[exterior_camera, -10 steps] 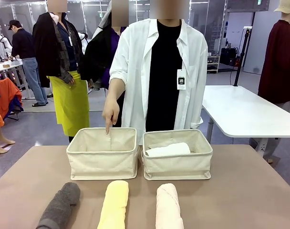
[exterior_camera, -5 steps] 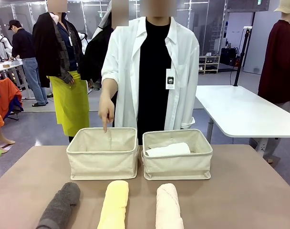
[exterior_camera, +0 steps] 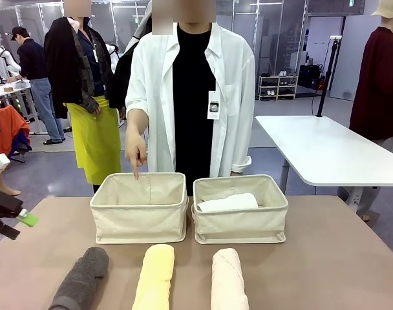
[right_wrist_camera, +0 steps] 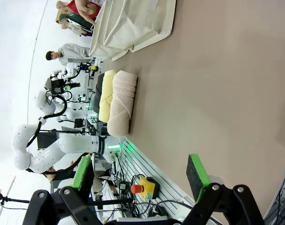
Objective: Divide the towels into two baskets.
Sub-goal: Pick up one hotel-folded towel from the bottom of the table and place it in the Fabric basket indicated by the person.
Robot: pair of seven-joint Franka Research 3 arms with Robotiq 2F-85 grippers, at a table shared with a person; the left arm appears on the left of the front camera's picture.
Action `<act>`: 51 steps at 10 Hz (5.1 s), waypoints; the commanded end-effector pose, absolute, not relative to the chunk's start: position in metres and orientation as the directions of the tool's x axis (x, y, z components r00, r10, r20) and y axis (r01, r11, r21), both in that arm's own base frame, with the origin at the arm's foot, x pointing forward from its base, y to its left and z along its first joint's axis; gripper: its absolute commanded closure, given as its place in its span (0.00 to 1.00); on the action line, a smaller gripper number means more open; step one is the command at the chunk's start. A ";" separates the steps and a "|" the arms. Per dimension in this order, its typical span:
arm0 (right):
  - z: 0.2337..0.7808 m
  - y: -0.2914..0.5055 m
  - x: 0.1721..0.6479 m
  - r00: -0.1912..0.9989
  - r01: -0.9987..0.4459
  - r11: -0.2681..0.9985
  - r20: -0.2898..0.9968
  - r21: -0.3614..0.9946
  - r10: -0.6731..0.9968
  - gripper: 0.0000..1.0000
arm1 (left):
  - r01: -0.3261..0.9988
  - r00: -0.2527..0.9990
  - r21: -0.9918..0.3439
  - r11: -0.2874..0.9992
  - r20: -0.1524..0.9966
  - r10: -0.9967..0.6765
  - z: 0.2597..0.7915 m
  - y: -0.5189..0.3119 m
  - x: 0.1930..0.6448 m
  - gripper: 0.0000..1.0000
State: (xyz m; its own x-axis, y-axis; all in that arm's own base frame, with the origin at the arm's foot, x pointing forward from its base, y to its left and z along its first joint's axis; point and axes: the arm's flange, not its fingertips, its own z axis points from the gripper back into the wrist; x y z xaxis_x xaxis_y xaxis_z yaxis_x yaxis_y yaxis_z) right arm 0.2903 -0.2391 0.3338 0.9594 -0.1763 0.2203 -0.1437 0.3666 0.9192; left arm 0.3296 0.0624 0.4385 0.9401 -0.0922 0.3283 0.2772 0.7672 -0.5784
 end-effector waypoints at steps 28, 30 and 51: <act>0.337 -0.237 0.288 0.957 -0.152 0.368 0.230 0.917 -0.179 0.00 | 0.205 0.979 -0.402 0.892 0.069 -0.194 0.298 -0.068 0.293 0.39; 0.337 -0.237 0.288 0.957 -0.152 0.368 0.230 0.917 -0.179 0.00 | 0.205 0.979 -0.400 0.893 0.070 -0.193 0.300 -0.069 0.295 0.59; 0.337 -0.237 0.288 0.957 -0.152 0.368 0.230 0.917 -0.179 0.00 | 0.968 0.181 0.048 0.246 0.544 -0.819 0.530 -0.067 0.308 0.89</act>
State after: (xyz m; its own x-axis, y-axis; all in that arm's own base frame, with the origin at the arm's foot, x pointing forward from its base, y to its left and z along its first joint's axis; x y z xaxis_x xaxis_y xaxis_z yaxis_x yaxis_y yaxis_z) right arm 0.2901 -0.2390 0.3347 0.9588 -0.1764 0.2227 -0.1458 0.3674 0.9186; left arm 0.3168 -0.0784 0.5235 0.1478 -0.8426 0.5178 0.9782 0.2019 0.0495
